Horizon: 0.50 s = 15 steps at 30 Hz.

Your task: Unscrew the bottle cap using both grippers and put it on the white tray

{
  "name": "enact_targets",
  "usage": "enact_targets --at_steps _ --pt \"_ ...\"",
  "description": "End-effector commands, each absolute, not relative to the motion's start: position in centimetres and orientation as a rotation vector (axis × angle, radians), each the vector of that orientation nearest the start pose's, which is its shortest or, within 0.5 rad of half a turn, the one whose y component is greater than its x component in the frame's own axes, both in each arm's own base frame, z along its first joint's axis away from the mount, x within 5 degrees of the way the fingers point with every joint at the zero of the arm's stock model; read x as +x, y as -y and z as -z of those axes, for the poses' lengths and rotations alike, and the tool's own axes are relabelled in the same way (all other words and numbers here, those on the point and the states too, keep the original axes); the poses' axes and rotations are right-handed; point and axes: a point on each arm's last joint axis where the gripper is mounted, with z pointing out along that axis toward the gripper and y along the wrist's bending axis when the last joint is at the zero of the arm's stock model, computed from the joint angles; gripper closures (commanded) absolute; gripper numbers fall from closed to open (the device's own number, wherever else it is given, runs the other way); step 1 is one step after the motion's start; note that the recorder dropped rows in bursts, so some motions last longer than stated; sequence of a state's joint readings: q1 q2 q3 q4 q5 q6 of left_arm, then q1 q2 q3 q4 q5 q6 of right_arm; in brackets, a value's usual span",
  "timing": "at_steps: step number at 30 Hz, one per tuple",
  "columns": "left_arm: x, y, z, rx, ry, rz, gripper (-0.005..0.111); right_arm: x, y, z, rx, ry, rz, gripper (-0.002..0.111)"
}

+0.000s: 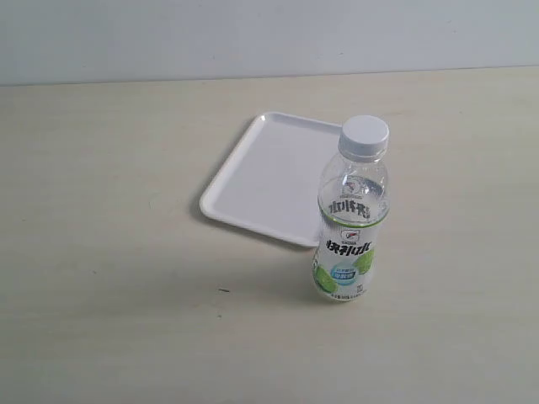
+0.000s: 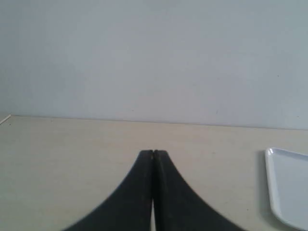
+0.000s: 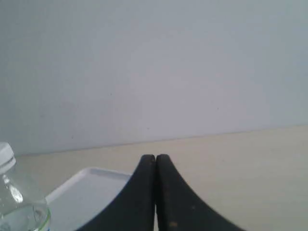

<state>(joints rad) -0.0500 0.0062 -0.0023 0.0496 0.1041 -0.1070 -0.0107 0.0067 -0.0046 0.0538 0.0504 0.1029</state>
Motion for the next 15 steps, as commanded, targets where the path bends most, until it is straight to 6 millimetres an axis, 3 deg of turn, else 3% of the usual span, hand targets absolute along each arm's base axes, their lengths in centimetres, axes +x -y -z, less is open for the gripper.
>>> enact_targets --at_steps 1,12,15 --pt "5.6 0.2 -20.4 -0.019 -1.588 0.085 0.107 5.6 0.1 -21.8 0.174 -1.423 -0.166 0.108" --pt "5.6 0.2 -20.4 -0.019 -1.588 0.085 0.107 5.0 0.3 -23.8 0.209 -1.183 -0.236 0.108" --pt "5.6 0.2 -20.4 -0.019 -1.588 0.085 0.107 5.0 0.3 -23.9 0.318 -1.159 -0.399 0.108"
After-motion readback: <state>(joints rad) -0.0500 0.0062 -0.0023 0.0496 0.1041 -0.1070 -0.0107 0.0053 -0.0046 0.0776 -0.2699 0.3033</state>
